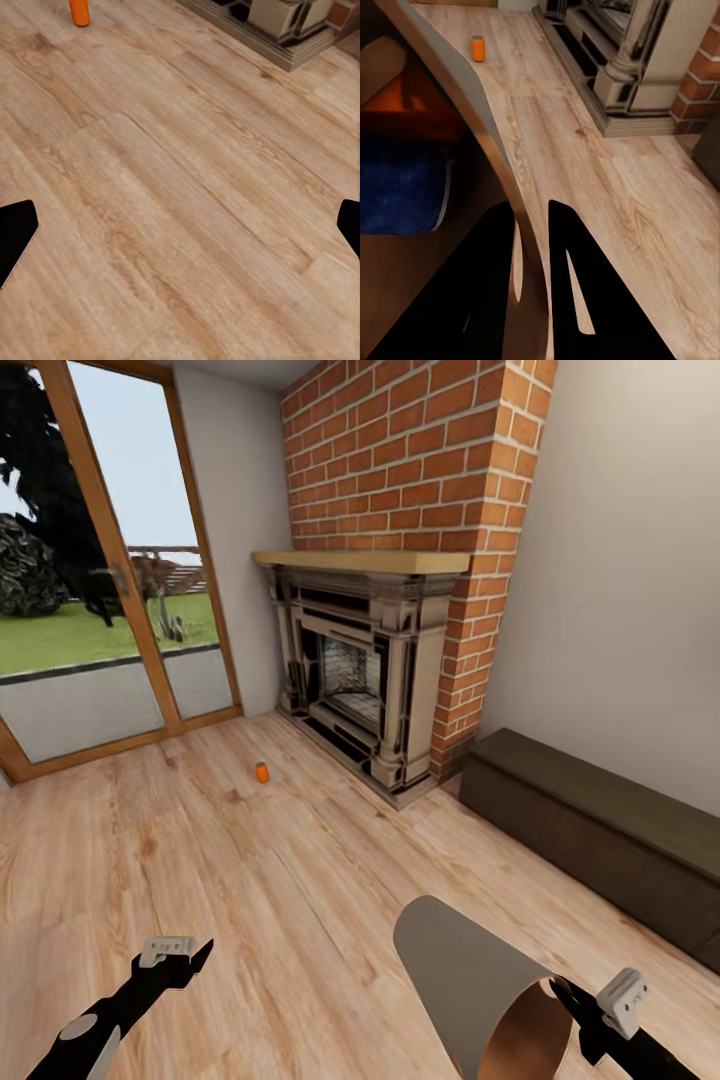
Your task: Put the three can of soda from the living room inside the tash can in the kitchen.
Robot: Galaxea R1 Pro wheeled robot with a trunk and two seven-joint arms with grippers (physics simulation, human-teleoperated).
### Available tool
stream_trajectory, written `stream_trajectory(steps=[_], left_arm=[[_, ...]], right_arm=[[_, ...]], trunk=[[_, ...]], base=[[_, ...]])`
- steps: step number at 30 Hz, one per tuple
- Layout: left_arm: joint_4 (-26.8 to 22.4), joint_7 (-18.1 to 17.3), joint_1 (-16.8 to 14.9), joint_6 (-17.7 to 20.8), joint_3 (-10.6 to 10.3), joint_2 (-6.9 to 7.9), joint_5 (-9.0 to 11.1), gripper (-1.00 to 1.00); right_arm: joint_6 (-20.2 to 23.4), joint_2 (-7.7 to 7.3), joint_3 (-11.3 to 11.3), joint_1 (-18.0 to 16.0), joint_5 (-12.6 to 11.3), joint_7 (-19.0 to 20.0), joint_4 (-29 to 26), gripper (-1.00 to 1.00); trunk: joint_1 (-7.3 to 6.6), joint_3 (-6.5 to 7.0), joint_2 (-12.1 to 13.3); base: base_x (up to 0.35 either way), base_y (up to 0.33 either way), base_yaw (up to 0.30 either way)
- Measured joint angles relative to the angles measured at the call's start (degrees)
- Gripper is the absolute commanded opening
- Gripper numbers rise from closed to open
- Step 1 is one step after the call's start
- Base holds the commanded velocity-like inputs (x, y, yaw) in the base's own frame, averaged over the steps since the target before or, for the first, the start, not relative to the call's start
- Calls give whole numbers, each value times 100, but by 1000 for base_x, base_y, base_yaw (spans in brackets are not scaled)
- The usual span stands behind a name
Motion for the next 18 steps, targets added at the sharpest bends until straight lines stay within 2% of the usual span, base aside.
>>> stream_trajectory(steps=[18], left_arm=[[3, 102, 0, 0, -7, -1, 0, 100]], right_arm=[[8, 14, -4, -1, -12, -8, -1, -100]], trunk=[[0, -158, 0]], base=[[248, 161, 0]])
